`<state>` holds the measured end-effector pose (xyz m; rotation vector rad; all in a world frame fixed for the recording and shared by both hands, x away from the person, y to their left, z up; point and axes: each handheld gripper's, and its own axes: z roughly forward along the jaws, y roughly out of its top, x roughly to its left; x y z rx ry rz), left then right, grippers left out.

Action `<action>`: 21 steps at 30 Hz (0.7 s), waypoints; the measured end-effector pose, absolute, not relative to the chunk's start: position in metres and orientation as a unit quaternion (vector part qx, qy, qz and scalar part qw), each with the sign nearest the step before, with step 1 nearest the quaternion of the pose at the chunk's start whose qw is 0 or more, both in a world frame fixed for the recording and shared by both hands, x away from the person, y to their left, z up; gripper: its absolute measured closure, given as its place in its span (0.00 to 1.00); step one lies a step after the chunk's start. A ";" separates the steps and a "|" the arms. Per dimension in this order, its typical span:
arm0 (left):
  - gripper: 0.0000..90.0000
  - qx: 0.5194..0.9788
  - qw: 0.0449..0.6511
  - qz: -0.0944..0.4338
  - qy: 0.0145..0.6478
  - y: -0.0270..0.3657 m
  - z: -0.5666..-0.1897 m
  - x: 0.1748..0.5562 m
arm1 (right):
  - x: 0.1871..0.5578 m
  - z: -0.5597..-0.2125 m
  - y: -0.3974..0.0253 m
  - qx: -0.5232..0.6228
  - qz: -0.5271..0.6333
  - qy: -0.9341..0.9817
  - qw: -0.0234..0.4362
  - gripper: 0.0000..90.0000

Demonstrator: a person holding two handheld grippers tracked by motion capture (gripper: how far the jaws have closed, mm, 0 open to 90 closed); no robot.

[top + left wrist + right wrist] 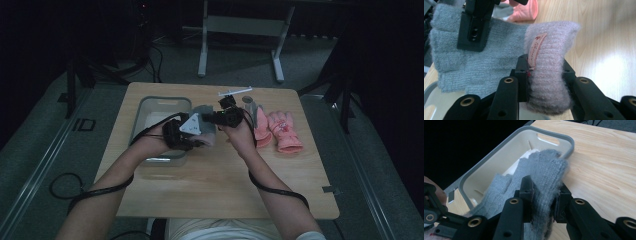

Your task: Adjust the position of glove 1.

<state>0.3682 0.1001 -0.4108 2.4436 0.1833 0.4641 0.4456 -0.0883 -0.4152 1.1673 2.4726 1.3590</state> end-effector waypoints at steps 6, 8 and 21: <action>0.76 0.930 0.315 0.175 0.076 0.123 -0.412 0.371 | 0.451 -0.417 -0.065 0.374 0.443 0.814 0.034 0.82; 0.76 0.931 0.314 0.166 0.081 0.131 -0.413 0.374 | 0.452 -0.417 -0.055 0.370 0.441 0.817 0.038 0.82; 0.76 0.937 0.286 0.182 0.082 0.178 -0.419 0.388 | 0.469 -0.424 -0.001 0.351 0.445 0.823 0.035 0.82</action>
